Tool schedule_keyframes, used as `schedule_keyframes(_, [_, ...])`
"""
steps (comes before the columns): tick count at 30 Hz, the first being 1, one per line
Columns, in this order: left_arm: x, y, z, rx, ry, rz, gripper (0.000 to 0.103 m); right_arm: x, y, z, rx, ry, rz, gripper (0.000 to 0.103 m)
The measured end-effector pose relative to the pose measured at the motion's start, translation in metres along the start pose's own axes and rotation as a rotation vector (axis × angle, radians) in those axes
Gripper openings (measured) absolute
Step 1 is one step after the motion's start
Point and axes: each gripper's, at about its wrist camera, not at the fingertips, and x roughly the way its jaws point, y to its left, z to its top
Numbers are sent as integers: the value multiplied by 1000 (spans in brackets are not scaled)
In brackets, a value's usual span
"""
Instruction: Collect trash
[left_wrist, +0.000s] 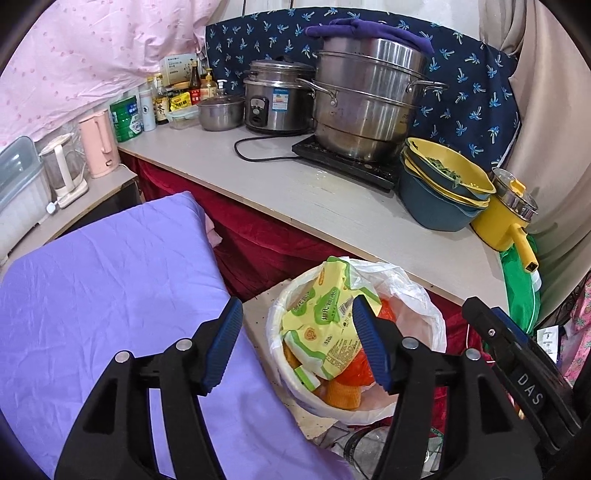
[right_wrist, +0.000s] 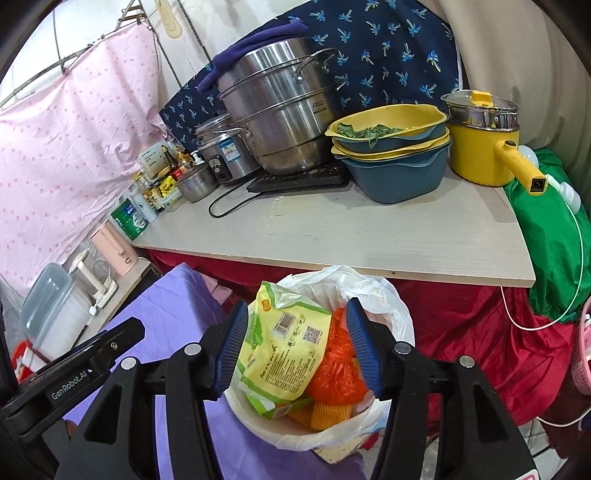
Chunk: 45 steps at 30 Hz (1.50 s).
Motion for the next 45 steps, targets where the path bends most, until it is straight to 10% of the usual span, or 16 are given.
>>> schedule_keyframes(45, [-68,49,-87,69,-44,192,90,-58,50,-87,-212,60,-90,96])
